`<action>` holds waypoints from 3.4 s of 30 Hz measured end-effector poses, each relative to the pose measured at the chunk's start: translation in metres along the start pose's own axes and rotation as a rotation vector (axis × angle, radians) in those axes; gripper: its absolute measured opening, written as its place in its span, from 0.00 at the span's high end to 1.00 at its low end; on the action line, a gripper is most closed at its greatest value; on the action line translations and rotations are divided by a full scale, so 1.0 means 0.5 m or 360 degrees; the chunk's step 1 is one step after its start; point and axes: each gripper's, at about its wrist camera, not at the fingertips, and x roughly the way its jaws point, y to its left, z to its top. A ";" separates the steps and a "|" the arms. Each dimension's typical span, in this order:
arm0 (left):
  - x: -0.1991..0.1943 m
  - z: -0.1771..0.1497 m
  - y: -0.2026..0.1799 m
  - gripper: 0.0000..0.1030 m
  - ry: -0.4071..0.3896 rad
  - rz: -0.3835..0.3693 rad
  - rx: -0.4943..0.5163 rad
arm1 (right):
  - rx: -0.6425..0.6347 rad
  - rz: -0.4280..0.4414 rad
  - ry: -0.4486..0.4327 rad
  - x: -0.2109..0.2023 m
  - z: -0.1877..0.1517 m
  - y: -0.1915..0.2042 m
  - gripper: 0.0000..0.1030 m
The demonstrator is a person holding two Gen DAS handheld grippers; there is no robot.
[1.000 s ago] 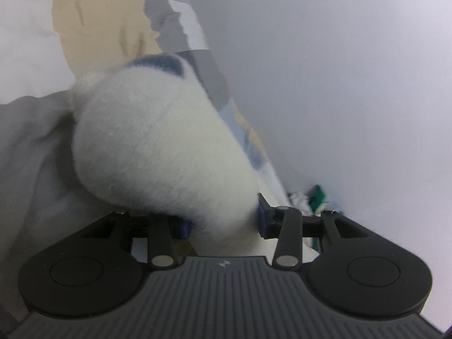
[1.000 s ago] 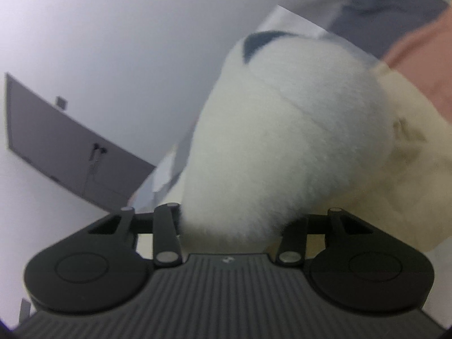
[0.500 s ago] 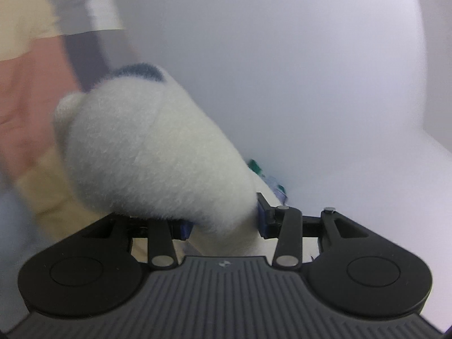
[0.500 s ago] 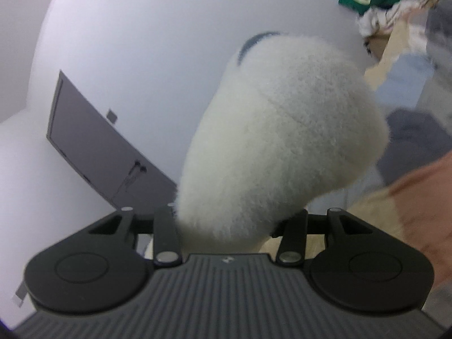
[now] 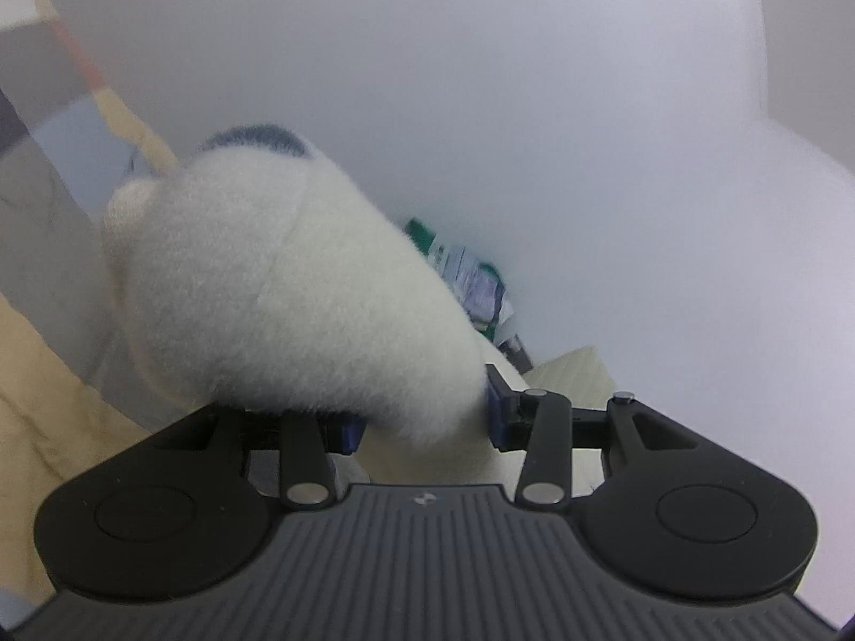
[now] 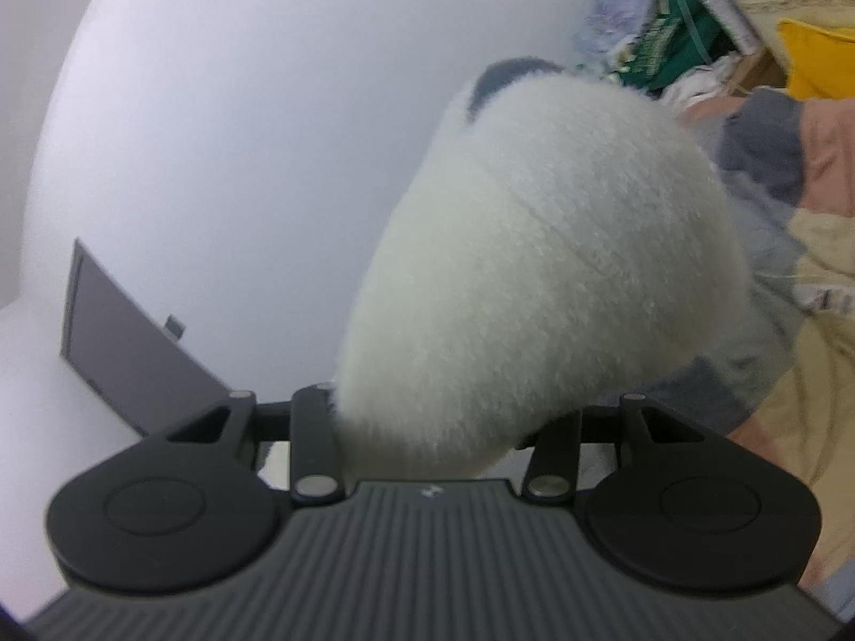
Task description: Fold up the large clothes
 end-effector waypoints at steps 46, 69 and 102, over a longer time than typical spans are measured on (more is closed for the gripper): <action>-0.068 -0.227 0.110 0.24 0.0449 0.0549 0.0580 | 0.0492 -0.0418 0.0346 -0.056 -0.191 -0.346 0.45; -0.431 -0.298 -0.234 0.23 0.0112 0.0403 0.1202 | -0.0622 -0.0198 0.0005 -0.258 -0.235 0.139 0.45; -0.462 -0.356 -0.119 0.23 0.0051 0.0679 0.1247 | -0.0991 -0.0567 0.0131 -0.229 -0.441 0.164 0.45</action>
